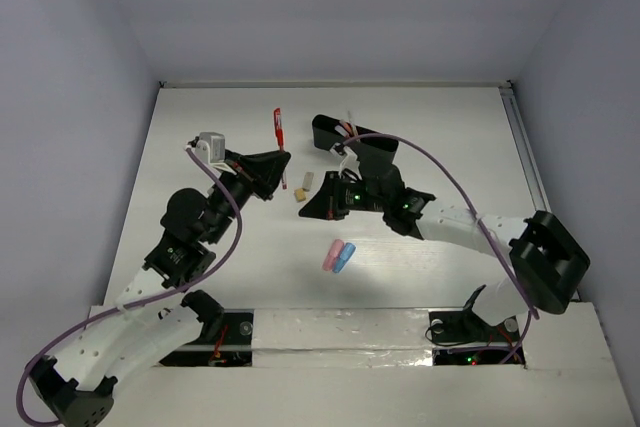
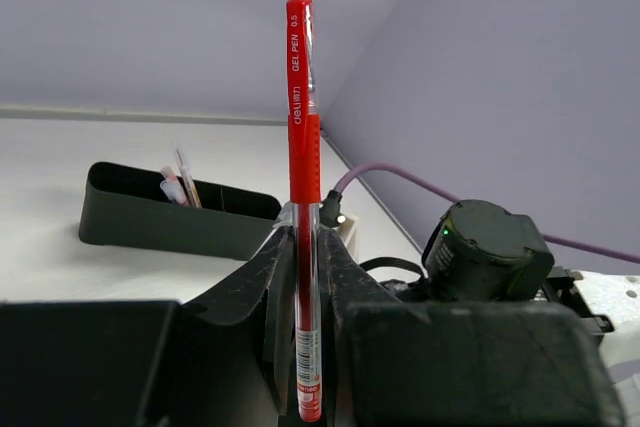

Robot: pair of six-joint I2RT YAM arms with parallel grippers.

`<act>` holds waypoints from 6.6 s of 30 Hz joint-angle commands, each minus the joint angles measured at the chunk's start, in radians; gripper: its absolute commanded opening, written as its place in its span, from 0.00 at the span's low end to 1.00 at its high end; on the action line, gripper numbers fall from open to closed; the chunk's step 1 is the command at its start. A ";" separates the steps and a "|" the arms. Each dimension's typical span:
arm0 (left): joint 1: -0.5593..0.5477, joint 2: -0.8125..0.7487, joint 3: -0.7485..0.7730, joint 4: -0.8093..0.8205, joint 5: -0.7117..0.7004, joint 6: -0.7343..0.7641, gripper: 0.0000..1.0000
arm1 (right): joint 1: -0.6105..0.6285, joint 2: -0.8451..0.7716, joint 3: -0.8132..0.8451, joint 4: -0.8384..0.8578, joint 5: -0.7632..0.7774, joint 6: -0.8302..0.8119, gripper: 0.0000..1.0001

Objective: Sort the stationery into containers
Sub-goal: Close the pen cap on the pen, then place the pen in the storage box, then pick up the stationery from the center of the board.

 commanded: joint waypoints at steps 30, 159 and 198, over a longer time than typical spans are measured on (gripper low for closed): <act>0.000 0.082 -0.135 0.239 0.377 -0.109 0.00 | 0.000 -0.364 0.014 0.079 0.231 -0.426 0.73; 0.109 -0.062 0.110 -0.358 0.154 0.174 0.00 | -0.106 0.195 0.218 -0.071 0.535 -0.590 0.00; 0.200 -0.073 0.064 -0.329 0.236 0.218 0.00 | 0.030 0.712 0.673 -0.404 0.998 -0.500 0.22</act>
